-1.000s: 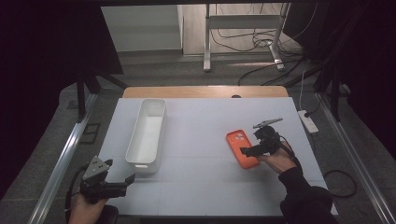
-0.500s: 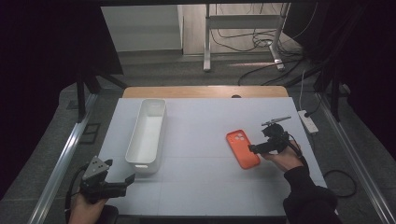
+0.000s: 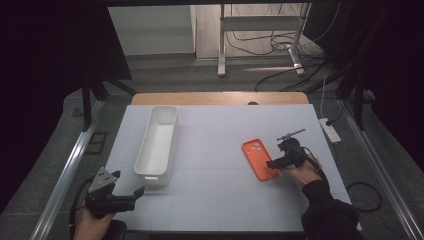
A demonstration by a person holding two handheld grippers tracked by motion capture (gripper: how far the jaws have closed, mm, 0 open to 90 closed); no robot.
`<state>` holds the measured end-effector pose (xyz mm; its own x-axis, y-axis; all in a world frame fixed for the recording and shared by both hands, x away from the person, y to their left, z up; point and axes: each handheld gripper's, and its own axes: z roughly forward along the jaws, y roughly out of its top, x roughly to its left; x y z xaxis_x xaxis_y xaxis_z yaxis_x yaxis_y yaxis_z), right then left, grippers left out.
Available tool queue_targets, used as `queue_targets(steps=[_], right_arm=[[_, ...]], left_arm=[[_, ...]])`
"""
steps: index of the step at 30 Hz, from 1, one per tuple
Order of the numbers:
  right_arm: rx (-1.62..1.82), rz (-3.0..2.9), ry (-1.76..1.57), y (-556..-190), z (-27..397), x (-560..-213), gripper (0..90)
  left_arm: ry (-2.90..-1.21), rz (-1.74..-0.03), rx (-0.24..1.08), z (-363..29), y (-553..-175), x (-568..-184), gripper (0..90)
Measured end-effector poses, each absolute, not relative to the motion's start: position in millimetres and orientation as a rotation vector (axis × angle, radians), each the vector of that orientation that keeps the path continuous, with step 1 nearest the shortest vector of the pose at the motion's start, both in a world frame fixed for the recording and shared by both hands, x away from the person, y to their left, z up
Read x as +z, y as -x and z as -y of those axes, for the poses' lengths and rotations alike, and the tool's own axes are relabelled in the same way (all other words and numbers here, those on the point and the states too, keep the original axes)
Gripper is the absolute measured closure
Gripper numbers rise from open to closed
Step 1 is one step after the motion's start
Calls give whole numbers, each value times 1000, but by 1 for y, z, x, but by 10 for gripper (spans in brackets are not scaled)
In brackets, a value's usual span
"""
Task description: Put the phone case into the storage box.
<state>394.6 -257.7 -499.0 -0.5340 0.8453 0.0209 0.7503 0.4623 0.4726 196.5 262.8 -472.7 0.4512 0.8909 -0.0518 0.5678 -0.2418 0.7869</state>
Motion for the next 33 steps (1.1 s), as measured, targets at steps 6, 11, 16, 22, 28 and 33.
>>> queue_targets(steps=[6,11,16,22,28,33], right_arm=[[607,-2532,-1336,-392,254,-503,300],[643,-2536,-1329,-392,255,-500,532],[670,-2559,-1359,-394,256,-499,724],[691,-2577,-1419,-395,256,-498,869],[675,-2548,-1459,-395,257,-497,892],[715,-2518,-1461,-394,262,-493,895]], left_arm=[[-1934,-1223,535,-263,-197,-473,31],[-1939,-1221,536,-262,-197,-473,31],[-1939,-1220,535,-262,-197,-473,32],[-1944,-1215,532,-262,-197,-473,35],[-1979,-1218,546,-258,-198,-473,45],[-1975,-1241,540,-258,-200,-473,49]])
